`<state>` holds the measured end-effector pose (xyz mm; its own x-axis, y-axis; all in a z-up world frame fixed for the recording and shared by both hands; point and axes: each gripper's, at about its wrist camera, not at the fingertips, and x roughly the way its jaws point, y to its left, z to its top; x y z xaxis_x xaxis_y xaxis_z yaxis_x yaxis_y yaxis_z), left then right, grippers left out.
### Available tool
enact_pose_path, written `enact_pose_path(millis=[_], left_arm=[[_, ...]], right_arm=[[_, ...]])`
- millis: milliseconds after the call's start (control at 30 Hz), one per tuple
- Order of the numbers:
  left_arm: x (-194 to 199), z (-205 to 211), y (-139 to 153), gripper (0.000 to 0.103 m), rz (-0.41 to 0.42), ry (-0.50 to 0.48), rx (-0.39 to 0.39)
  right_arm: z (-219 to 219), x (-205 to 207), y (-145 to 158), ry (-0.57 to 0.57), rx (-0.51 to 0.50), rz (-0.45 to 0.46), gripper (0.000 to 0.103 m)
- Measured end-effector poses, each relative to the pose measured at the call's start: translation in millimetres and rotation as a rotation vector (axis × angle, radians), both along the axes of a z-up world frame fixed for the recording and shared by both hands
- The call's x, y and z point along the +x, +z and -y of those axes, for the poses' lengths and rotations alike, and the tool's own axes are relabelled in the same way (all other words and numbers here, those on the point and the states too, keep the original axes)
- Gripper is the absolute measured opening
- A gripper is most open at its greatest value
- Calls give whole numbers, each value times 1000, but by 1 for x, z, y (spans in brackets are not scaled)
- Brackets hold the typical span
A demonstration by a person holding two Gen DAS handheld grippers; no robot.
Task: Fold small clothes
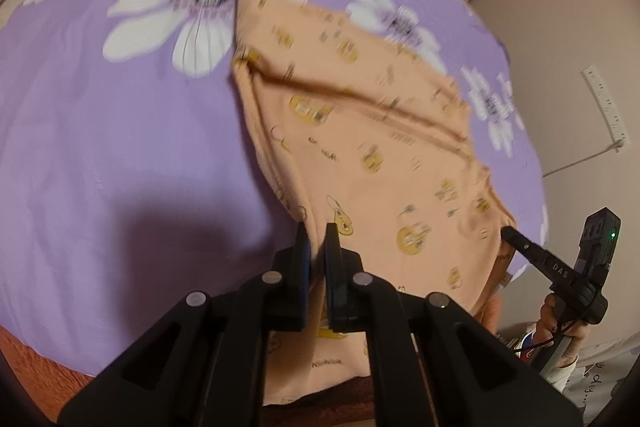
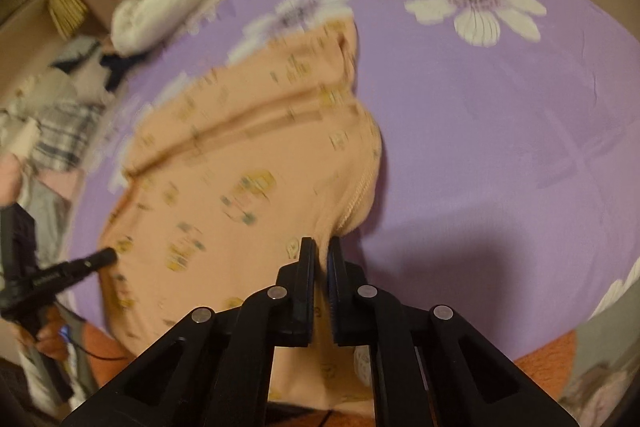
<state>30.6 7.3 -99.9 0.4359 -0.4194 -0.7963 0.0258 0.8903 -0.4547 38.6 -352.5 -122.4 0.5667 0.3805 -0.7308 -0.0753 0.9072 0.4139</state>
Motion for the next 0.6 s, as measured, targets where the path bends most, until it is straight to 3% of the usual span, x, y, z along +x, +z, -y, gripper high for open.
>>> enact_pose_path(millis=[133, 300, 600], left_arm=[[5, -5, 28, 5, 82, 8, -17], [27, -12, 44, 6, 144, 28, -11], [93, -18, 18, 6, 102, 51, 18]], right_arm=[[5, 8, 32, 0, 26, 104, 7], [-1, 37, 49, -23, -43, 172, 7], [-10, 102, 23, -64, -69, 114, 7]])
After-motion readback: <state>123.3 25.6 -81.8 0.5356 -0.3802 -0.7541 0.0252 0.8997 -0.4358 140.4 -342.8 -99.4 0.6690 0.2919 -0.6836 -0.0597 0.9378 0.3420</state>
